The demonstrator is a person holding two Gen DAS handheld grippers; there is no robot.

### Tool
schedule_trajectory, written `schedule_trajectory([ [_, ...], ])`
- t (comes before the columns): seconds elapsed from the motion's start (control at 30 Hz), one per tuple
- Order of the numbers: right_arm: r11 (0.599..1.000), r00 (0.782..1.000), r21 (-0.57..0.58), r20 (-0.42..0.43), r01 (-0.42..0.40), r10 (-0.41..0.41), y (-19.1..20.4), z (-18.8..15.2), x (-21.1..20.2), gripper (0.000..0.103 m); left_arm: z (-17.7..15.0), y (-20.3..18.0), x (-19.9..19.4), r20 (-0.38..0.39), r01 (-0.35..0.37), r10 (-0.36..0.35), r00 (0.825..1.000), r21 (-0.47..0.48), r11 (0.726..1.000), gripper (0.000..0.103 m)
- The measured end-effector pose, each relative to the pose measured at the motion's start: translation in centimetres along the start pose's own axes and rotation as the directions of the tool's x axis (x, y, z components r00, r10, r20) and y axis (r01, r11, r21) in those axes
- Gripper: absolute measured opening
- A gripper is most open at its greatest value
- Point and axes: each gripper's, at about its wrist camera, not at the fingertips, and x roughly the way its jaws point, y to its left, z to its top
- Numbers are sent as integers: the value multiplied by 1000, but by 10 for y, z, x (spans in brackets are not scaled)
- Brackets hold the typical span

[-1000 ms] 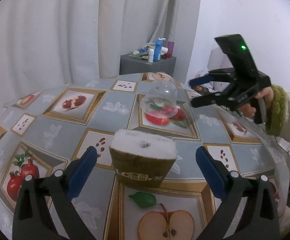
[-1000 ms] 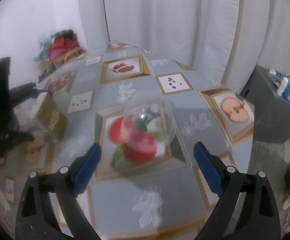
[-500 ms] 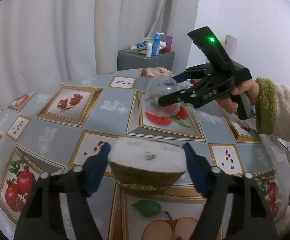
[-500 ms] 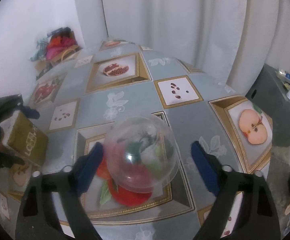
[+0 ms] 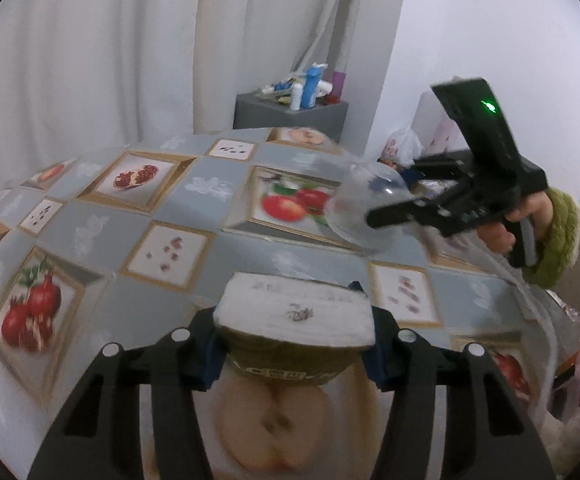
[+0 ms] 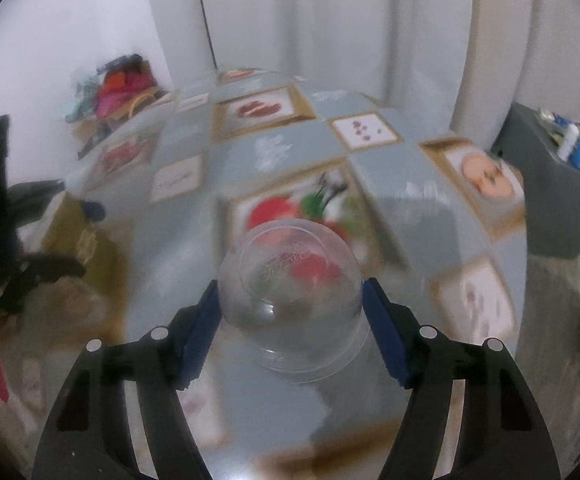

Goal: Collect trash
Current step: 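Grasp the small paper box with the left gripper while the right gripper grasps the clear plastic dome, then lift the paper box with the left gripper while the right gripper lifts the plastic dome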

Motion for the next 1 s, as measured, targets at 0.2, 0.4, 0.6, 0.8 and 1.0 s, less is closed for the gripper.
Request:
schedule_trajectory([
  [0.2,999,999,42,31,18,-19,49,-69,-60,66,-38,-58,-31,-21,-24,25,999,11,1000,53],
  [0.4,988,990,84,44,126,-130,93,-120,-91,66,-63,-89,-52,-14,-47,46,999,-49,998,53],
  [0.6,969,975,125,43,212,-219,108,-135,-80,66,-76,-96,-50,-9,-121,121,993,-70,990,53],
  [0.8,963,969,119,19,242,-246,119,-137,-73,67,-76,-92,-54,0,-135,136,991,-106,985,67],
  [1.0,964,969,105,19,245,-248,125,-137,-76,73,-80,-86,-67,35,-121,128,991,-155,980,84],
])
